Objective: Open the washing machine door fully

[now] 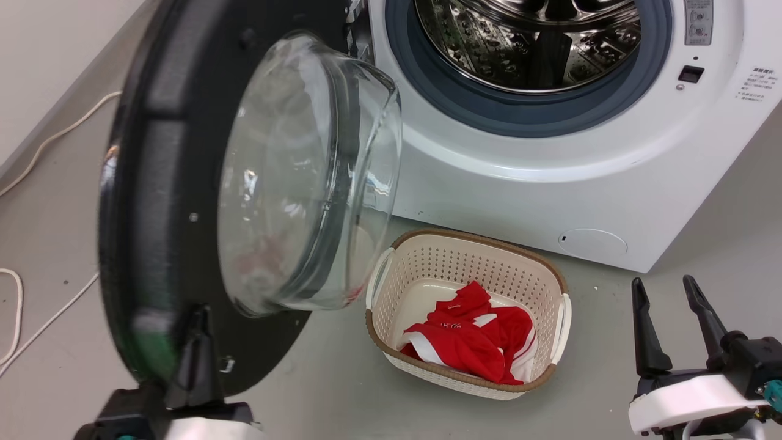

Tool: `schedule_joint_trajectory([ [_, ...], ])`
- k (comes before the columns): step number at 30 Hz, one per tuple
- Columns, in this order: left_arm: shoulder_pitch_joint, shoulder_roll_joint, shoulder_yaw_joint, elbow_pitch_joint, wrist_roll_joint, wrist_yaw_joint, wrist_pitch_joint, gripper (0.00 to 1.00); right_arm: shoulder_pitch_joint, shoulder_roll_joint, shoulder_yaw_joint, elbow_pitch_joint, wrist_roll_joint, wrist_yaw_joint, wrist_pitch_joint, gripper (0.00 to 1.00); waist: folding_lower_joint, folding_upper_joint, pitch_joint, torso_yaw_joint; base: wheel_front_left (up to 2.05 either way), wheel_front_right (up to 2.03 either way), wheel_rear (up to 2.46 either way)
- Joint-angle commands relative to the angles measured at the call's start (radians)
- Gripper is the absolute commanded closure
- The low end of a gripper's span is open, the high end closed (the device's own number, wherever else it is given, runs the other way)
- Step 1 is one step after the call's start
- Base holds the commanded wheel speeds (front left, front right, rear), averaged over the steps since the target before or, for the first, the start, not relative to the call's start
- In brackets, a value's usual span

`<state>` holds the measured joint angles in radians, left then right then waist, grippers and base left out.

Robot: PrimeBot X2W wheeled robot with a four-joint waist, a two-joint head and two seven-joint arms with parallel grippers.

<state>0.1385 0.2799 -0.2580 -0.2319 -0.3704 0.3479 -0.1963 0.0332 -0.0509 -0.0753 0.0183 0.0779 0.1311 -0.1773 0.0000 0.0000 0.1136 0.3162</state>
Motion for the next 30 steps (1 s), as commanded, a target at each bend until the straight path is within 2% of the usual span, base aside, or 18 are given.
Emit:
schedule_joint_trajectory([
  [1,-0.012,0.011,0.032,0.014,-0.013,0.011,-0.011,1.00,-0.016,0.002,0.000,-0.009,-0.008,-0.001,0.001,0.00,0.0000,0.0000,0.008,-0.003,0.00,0.00,0.00],
  [9,-0.076,0.018,0.175,0.116,-0.105,-0.018,-0.054,1.00,-0.034,0.002,-0.001,-0.029,-0.020,-0.001,0.016,0.00,0.0000,0.0000,0.049,-0.022,0.00,0.00,0.00],
  [17,-0.150,0.047,0.337,0.236,-0.163,-0.078,-0.069,1.00,-0.034,0.002,-0.011,-0.038,-0.030,-0.001,0.025,0.00,0.0000,0.0000,0.075,-0.033,0.00,0.00,0.00],
  [24,-0.236,0.072,0.470,0.328,-0.161,-0.145,-0.071,1.00,-0.055,0.002,-0.018,-0.055,-0.043,-0.001,0.033,0.00,0.0000,0.0000,0.112,-0.035,0.00,0.00,0.00],
  [30,-0.307,0.085,0.548,0.418,-0.151,-0.191,-0.069,1.00,-0.073,0.002,-0.019,-0.059,-0.048,-0.001,0.030,0.00,0.0000,0.0000,0.143,-0.036,0.00,0.00,0.00],
])
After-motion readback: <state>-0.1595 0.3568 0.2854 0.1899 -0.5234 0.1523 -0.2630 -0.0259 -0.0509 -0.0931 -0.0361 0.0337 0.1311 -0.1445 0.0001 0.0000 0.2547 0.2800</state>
